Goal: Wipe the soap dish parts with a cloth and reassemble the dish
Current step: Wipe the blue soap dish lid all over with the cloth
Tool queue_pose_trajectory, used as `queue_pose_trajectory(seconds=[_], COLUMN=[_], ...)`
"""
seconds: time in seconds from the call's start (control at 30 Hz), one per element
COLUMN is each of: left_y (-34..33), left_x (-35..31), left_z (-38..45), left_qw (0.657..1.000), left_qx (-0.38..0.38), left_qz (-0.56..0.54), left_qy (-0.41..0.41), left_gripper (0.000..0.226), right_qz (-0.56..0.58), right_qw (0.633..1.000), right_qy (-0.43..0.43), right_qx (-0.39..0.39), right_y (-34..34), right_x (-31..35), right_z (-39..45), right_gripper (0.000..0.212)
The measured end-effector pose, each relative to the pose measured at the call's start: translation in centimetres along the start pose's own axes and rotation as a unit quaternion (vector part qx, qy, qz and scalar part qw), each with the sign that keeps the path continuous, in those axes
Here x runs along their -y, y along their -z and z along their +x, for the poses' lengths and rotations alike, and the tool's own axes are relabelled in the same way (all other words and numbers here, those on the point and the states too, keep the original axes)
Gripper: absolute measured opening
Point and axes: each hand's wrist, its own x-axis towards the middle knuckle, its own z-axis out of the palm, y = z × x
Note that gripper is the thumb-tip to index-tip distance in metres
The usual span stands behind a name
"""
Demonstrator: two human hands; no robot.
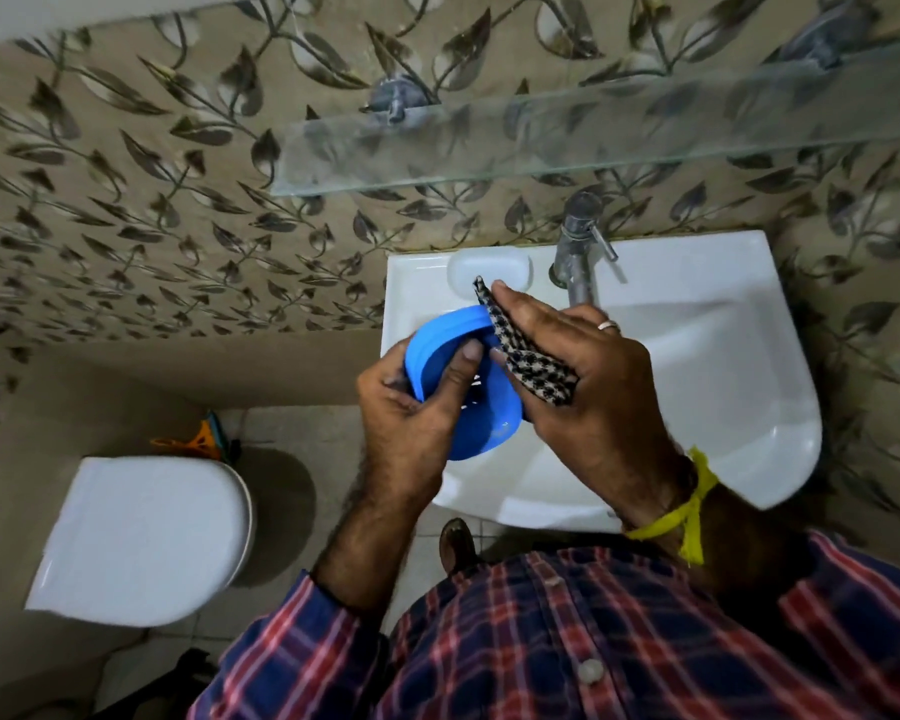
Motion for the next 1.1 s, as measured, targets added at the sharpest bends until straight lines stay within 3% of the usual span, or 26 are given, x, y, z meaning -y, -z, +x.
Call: queue_pose_trajectory(seconds=[0.1,0.3,0.37,0.5,0.63,0.77,0.97,1.1], left_y=[-0.4,-0.1,0.0,0.0,0.4,1.0,1.4,1.2], left_x=[-0.5,-2.3,-2.6,-2.2,-2.2,-2.8,-2.7,-2.5], left_z=[0.2,3.2,2.9,1.5,2.4,2.5,3.0,2.4], left_qw=[0.999,0.965,0.966,0.961,0.962,0.946,0.953,0.959], left_qx=[0.037,0.156,0.143,0.094,0.058,0.078,0.05,0.062], left_qz=[-0.006,0.211,0.214,0.255,0.263,0.295,0.273,0.251], left_qy=[0.039,0.015,-0.008,-0.045,-0.049,-0.112,-0.126,-0.116], left_gripper=[0.023,0.041,0.047,0.031,0.038,0.023,0.024,0.021], right_qz=[0.009,-0.064,-0.072,-0.071,-0.07,-0.074,-0.075,-0.044], right_qw=[1.0,0.993,0.991,0.992,0.991,0.992,0.991,0.996], right_qy=[0.008,0.09,0.103,0.071,0.075,0.069,0.091,0.052], right_qx=[-0.008,0.034,0.043,0.071,0.08,0.077,0.066,0.052], right_y=[0.2,0.0,0.0,1.0,0.6,1.1,0.4,0.3], right_x=[-0.8,-0.2,0.1,-0.7,-0.3,-0.9,-0.2,-1.1], right_z=[0.6,1.2,0.5,0.2,0.3,0.1,0.2,0.9], right_gripper=[0.042,0.038,0.041,0.047,0.046,0.048,0.045,0.045])
